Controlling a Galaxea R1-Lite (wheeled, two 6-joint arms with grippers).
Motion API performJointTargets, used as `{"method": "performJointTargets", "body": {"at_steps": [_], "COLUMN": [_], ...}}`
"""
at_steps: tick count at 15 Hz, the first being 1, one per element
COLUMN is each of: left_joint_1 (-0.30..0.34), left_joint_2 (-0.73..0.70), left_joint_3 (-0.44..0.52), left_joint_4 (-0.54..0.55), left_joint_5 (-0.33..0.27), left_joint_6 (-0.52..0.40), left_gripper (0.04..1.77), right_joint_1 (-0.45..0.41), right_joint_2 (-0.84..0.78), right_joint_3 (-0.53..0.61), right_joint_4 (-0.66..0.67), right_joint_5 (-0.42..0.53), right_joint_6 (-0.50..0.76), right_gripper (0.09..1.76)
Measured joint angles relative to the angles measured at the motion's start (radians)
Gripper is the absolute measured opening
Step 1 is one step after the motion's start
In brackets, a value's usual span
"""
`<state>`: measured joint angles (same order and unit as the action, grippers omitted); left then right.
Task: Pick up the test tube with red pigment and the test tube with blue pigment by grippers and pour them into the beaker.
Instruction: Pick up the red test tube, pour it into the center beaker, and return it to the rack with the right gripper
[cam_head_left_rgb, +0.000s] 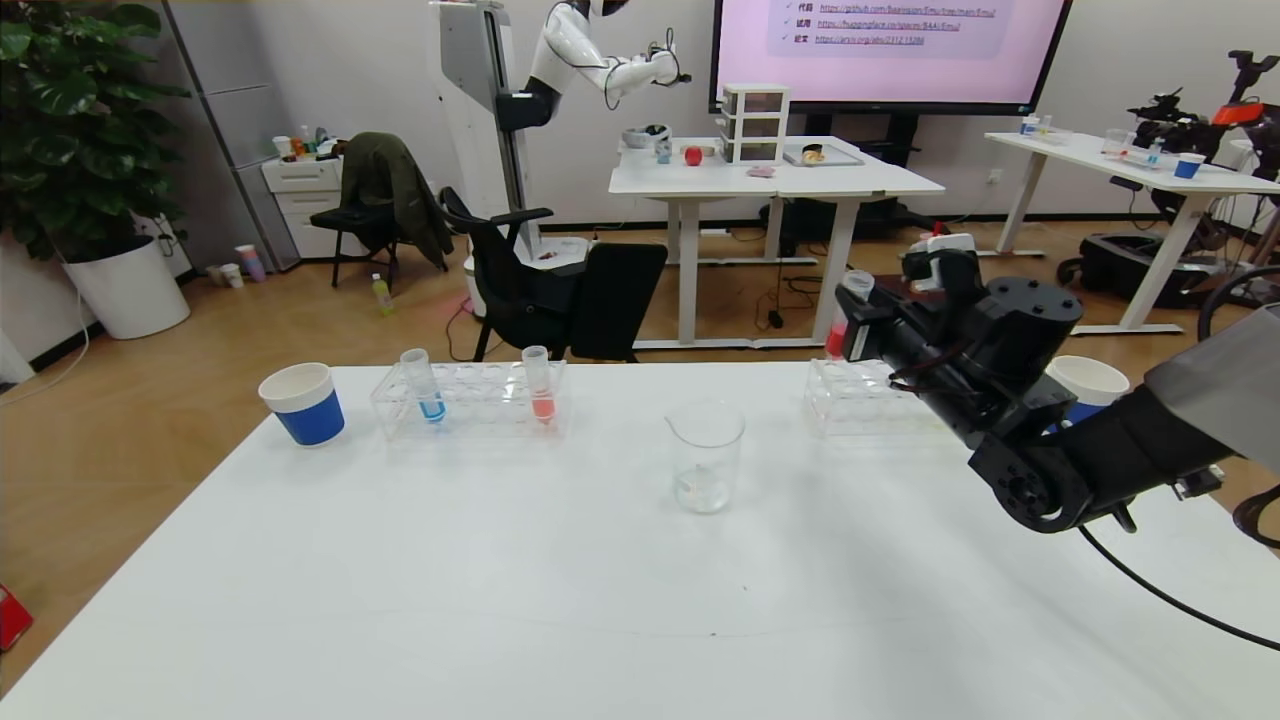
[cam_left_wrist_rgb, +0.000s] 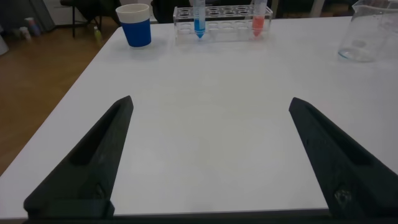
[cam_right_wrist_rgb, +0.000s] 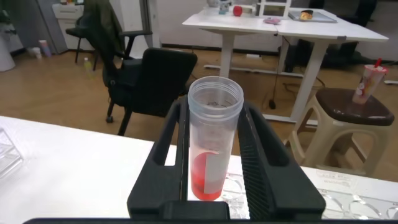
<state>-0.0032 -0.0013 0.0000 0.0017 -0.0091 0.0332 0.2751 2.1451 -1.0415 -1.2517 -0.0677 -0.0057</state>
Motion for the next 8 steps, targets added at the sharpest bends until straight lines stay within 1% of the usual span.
{"method": "performJointTargets", "body": {"at_steps": [2,5,6,8], "left_joint_1": [0.0,0.0,0.0,0.0], "left_joint_2": [0.0,0.0,0.0,0.0], "left_joint_3": [0.0,0.0,0.0,0.0], "left_joint_4": [0.0,0.0,0.0,0.0], "left_joint_5": [0.0,0.0,0.0,0.0], "left_joint_6": [0.0,0.0,0.0,0.0], "left_gripper": [1.75,1.75,1.75,1.75], "right_joint_1": [0.017,0.031,0.038,0.064], "right_joint_2": [-0.002,0.004,0.011,0.027], "right_joint_3": [0.018,0.065,0.077,0.087], "right_joint_4": [-0.023,-0.157,-0.194,-0.216], "right_joint_5": [0.101,0.334,0.387,0.441], "right_joint_6": [-0.041,-0.174,-0.229,-0.314], "right_gripper": [0.51,0.51,0.51,0.51]}}
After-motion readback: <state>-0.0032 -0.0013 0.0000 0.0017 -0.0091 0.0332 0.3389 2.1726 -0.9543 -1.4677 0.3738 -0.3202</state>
